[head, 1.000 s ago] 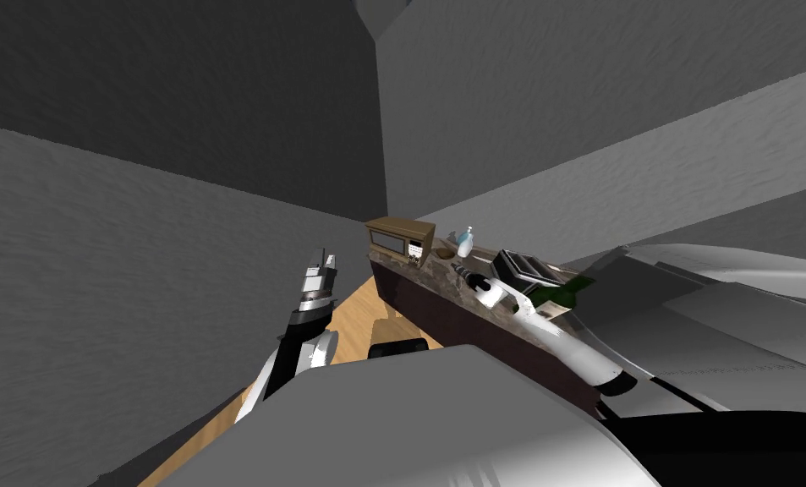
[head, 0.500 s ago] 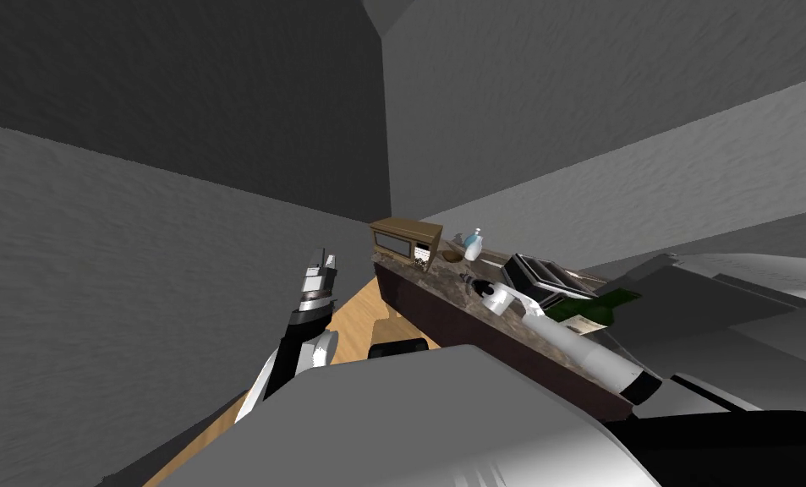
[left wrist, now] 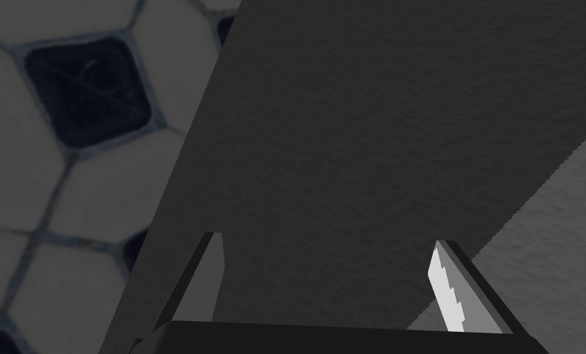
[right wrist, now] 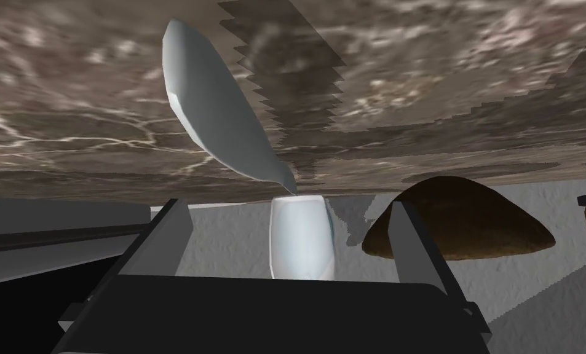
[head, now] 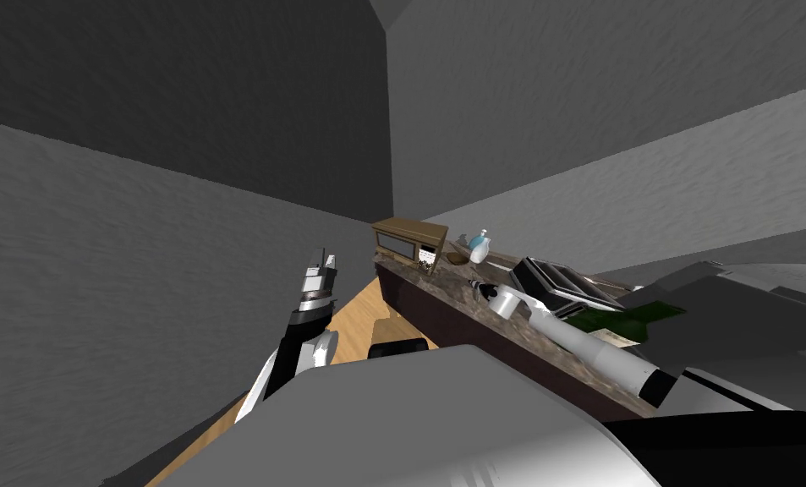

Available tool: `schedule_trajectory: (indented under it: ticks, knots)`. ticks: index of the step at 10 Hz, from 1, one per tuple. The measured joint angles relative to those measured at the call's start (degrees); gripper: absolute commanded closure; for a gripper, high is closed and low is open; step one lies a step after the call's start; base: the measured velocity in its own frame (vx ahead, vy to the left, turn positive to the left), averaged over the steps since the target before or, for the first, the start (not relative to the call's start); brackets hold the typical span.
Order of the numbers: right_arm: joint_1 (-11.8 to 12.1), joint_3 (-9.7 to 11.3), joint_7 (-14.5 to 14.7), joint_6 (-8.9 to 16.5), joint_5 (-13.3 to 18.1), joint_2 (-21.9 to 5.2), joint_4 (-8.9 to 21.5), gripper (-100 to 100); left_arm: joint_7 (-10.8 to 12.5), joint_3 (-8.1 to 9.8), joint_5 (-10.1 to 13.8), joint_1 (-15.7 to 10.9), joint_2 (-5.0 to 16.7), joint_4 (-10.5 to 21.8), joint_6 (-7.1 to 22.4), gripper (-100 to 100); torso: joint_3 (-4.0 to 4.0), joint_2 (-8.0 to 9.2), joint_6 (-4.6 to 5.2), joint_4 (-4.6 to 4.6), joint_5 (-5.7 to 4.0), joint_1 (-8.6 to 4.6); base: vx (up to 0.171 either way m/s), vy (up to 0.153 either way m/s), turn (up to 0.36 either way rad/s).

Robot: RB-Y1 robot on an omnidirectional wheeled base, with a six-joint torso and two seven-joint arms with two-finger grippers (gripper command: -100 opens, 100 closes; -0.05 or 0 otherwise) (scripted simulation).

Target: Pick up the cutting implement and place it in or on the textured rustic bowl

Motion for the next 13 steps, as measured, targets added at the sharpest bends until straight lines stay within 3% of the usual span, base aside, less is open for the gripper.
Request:
schedule_trajectory:
  ticks: [1, 2, 6, 7, 11, 12, 13]
  knots:
    - [0.0, 0.1, 0.0, 0.1, 0.0, 0.0, 0.1, 0, 0.0, 0.00, 0.0, 0.0, 0.0, 0.0, 0.0, 0, 0.05, 0.09, 0.00, 0.02, -0.01, -0.05, 0.000, 0.000, 0.000]
    - [0.0, 0.1, 0.0, 0.1, 0.0, 0.0, 0.1, -100, 0.0, 0.00, 0.0, 0.0, 0.0, 0.0, 0.0, 0, 0.09, 0.15, 0.01, 0.04, -0.02, -0.08, 0.005, -0.017, 0.131]
    - [-0.6, -0.5, 0.2, -1.3, 1.2, 2.2, 4.2, -100, 0.0, 0.00, 0.0, 0.0, 0.0, 0.0, 0.0, 0, 0.10, 0.18, 0.00, 0.04, -0.06, -0.23, 0.002, -0.031, 0.070]
    - [-0.6, -0.5, 0.2, -1.4, 1.2, 2.2, 4.3, 100, 0.0, 0.01, 0.0, 0.0, 0.0, 0.0, 0.0, 0, 0.11, 0.19, 0.02, 0.05, -0.04, -0.17, 0.000, 0.000, 0.000]
    - [-0.5, -0.5, 0.3, -1.1, 1.3, 2.1, 4.4, 100, 0.0, 0.00, 0.0, 0.0, 0.0, 0.0, 0.0, 0, 0.18, 0.25, -0.06, 0.12, -0.13, -0.18, 0.000, -0.001, -0.004]
    - [-0.5, -0.5, 0.3, -1.1, 1.3, 2.1, 4.4, 0, 0.0, 0.00, 0.0, 0.0, 0.0, 0.0, 0.0, 0, 0.18, 0.25, -0.05, 0.12, -0.13, -0.19, 0.000, 0.000, 0.000]
    - [-0.5, -0.5, 0.3, -1.1, 1.3, 2.1, 4.4, 100, 0.0, 0.00, 0.0, 0.0, 0.0, 0.0, 0.0, 0, 0.18, 0.25, -0.05, 0.12, -0.13, -0.19, 0.002, 0.026, -0.121]
